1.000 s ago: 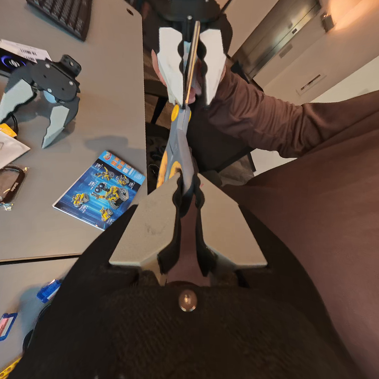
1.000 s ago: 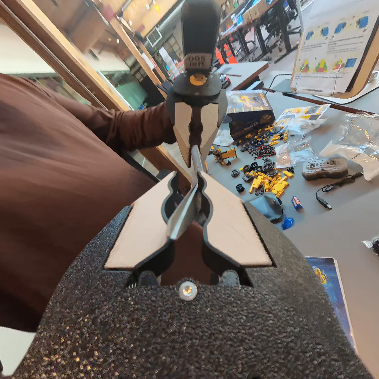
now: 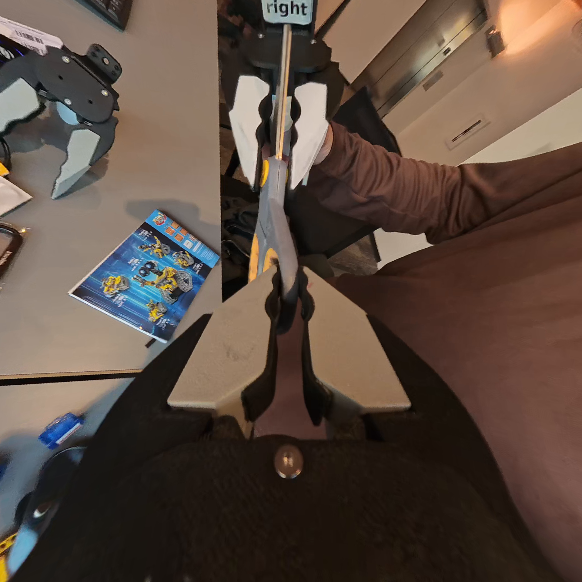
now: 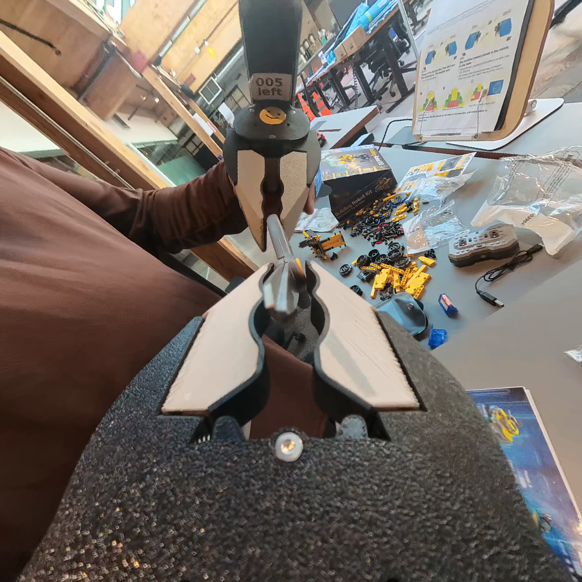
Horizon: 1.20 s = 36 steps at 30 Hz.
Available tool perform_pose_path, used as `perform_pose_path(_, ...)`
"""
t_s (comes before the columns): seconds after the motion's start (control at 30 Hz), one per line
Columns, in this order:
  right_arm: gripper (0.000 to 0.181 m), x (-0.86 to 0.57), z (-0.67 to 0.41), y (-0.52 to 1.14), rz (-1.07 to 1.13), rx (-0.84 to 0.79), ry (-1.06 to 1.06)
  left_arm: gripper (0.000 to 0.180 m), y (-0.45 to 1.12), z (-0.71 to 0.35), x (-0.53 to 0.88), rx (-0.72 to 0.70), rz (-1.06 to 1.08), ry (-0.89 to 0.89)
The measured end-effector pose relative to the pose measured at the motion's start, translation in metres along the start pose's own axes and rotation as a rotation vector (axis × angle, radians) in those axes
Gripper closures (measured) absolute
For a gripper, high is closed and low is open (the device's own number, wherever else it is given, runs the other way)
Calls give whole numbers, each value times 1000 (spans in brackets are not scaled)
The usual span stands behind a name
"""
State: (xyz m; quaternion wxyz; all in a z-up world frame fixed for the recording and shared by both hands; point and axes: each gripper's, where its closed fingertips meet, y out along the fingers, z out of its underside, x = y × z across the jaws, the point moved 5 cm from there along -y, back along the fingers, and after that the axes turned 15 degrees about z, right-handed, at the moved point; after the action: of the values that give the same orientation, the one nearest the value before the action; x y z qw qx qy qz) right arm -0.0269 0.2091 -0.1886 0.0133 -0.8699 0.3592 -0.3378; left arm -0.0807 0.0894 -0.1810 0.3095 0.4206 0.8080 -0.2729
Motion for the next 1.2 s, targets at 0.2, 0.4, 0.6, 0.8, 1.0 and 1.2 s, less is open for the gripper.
perform_pose_path(0.2, 163, 15, 9, -1, -61, 52, -50, 173, 3, 11, -7, 12, 66, 1)
perform_pose_path(0.4, 163, 29, 2, -7, -115, 31, -124, 173, 3, 5, -18, 11, 122, 28)
perform_pose_path(0.6, 156, 30, 5, -5, -101, 41, -148, 173, 3, 0, -22, 1, 141, 36)
perform_pose_path(0.8, 163, 30, 4, -4, -103, 9, -133, 172, 5, 0, -20, -10, 138, 24)
perform_pose_path(1.0, 165, 30, 4, -3, -105, 3, -128, 172, 9, 0, -18, -9, 141, 16)
perform_pose_path(1.2, 165, 28, 1, -6, -139, -66, -45, 170, 10, -5, -23, -2, 140, 38)
